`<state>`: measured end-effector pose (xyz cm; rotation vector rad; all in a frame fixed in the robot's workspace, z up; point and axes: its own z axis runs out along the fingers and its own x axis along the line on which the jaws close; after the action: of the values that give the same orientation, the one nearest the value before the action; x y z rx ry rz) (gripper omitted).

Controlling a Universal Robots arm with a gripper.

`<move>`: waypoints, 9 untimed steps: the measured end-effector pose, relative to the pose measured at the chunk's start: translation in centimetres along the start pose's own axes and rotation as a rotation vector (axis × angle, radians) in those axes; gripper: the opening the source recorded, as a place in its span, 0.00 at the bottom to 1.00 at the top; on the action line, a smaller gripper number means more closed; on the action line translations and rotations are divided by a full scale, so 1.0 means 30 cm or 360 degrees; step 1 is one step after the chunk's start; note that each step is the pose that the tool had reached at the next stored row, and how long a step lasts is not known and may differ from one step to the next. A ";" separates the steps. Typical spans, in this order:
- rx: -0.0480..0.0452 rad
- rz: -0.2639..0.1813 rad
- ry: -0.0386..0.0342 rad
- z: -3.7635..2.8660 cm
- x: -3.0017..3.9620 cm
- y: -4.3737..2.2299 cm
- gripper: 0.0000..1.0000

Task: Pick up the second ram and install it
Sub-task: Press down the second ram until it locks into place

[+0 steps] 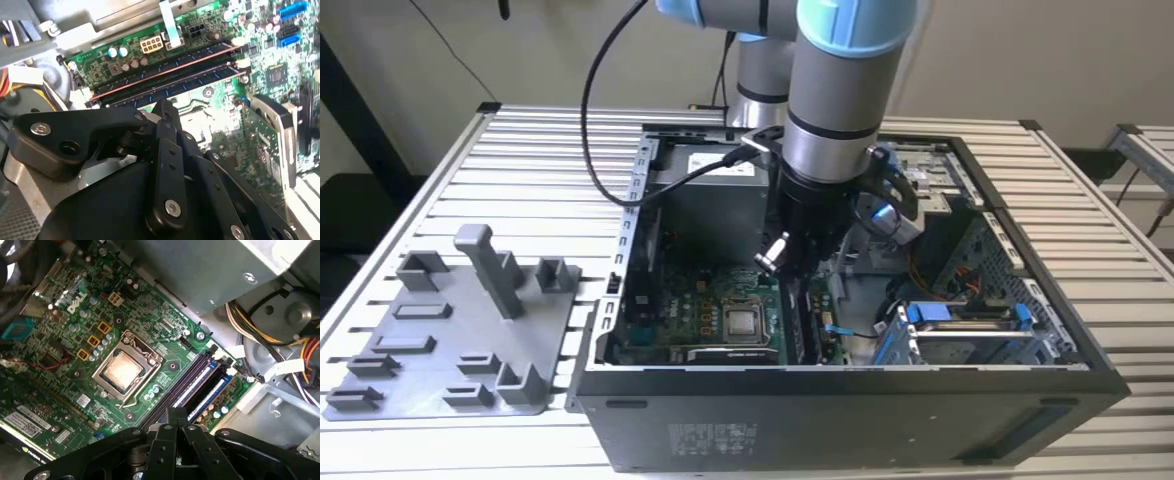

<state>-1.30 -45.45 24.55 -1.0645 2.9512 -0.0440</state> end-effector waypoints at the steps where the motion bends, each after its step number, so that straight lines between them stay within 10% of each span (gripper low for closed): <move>1: 0.0000 -0.0029 -0.0001 0.001 0.000 0.000 0.11; 9: 0.0001 -0.0253 -0.0007 0.012 0.000 0.001 0.11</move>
<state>-1.31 -45.44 24.19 -1.2947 2.8553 -0.0433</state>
